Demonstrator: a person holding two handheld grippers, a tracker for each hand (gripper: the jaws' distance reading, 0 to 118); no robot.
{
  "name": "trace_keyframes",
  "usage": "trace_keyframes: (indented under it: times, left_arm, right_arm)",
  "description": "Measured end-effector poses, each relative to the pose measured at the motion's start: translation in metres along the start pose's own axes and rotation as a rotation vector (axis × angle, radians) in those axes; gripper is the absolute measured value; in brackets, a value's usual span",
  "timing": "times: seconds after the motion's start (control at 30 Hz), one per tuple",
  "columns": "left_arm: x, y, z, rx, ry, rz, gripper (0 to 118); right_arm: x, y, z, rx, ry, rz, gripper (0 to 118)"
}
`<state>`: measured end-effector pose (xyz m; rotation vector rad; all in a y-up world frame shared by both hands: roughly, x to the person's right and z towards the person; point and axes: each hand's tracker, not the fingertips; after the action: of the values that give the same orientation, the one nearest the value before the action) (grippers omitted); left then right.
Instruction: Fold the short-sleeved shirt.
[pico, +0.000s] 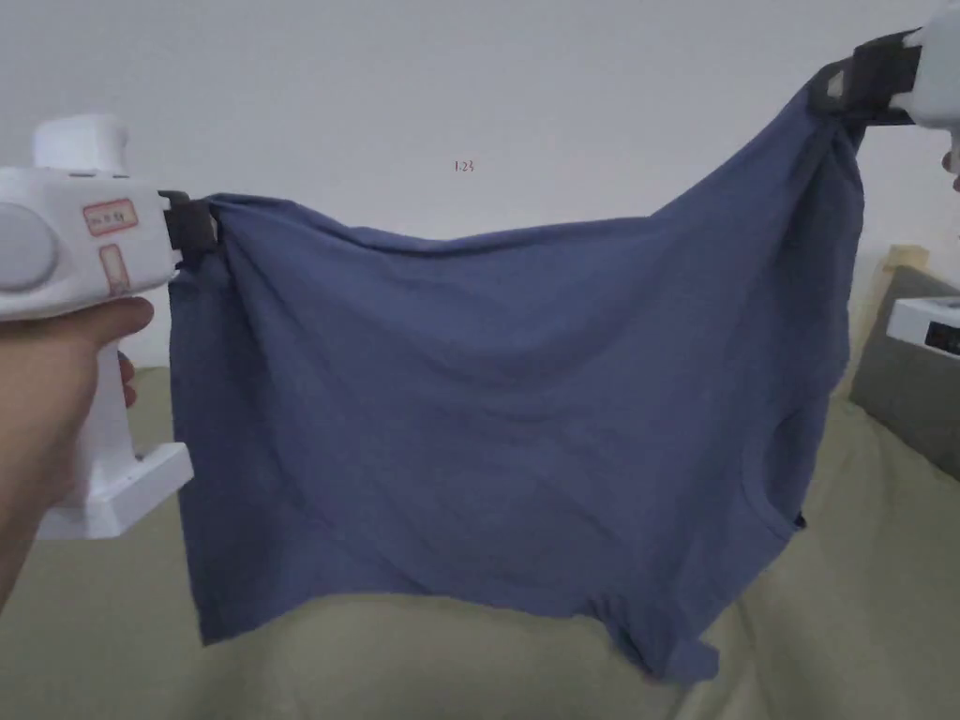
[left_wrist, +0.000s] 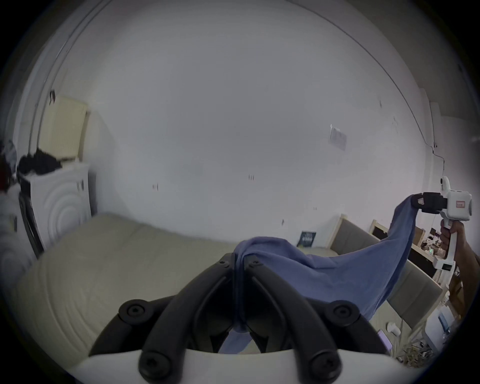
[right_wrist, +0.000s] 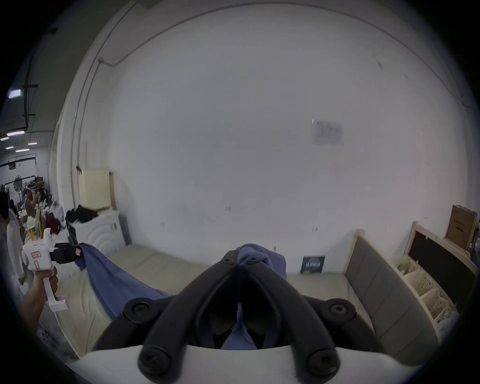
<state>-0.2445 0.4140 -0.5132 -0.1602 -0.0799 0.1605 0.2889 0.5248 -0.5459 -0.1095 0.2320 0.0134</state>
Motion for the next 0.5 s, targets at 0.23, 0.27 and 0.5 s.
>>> trace_keyframes:
  times: [0.23,0.27,0.5]
  left_arm:
    - [-0.003,0.061,-0.027,0.038,0.106,-0.047,6]
    - [-0.007,0.064,-0.030,0.046,0.112,-0.045,6]
    - [-0.020,0.071,-0.049,0.068,0.117,-0.027,6]
  right_arm:
    - [0.008,0.041,-0.050,0.076,0.028,-0.047,2]
    - [0.007,0.044,-0.055,0.081,0.024,-0.033,2]
    - [0.002,0.052,-0.078,0.105,0.040,-0.017,2]
